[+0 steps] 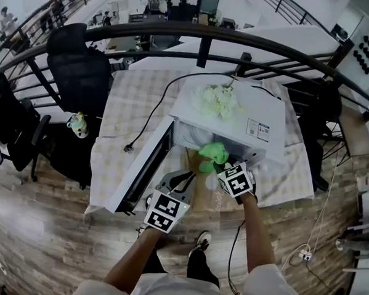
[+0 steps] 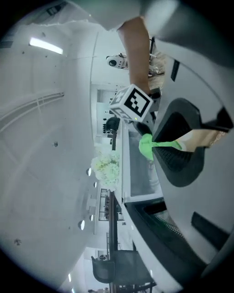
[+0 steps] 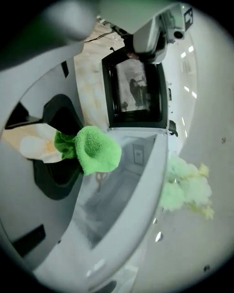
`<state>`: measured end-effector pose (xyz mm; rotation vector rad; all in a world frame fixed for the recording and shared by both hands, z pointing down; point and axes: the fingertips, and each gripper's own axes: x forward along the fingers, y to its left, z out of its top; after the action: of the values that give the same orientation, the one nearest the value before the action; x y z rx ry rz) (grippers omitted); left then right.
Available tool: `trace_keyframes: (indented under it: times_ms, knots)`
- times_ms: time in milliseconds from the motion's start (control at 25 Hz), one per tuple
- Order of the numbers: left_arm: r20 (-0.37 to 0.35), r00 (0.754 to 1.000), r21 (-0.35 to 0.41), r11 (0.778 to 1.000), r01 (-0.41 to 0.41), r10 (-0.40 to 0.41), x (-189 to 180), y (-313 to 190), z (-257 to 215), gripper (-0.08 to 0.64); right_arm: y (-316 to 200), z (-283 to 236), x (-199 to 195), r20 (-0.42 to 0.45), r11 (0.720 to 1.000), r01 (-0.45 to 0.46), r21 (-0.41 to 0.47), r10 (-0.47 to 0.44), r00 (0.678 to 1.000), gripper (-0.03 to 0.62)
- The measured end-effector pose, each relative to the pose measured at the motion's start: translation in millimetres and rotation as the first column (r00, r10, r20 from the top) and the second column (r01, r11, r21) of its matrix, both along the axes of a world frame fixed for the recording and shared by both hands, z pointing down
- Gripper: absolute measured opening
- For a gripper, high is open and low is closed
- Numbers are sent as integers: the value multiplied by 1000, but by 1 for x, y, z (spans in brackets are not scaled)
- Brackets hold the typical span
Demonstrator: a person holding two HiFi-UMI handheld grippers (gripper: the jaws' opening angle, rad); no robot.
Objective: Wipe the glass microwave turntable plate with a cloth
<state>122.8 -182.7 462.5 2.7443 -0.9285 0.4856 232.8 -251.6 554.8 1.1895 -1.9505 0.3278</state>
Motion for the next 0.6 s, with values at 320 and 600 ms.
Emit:
trace_keyframes:
  times_ms: [320, 600]
  knots:
    - [-48, 997, 126, 989, 73, -68, -20, -25, -87, 46, 56, -134, 65, 151, 930, -300, 213, 272, 950, 172]
    - [-66, 994, 280, 954, 104, -89, -38, -38, -157, 46, 82, -249, 79, 201, 851, -322, 414, 260, 945, 170]
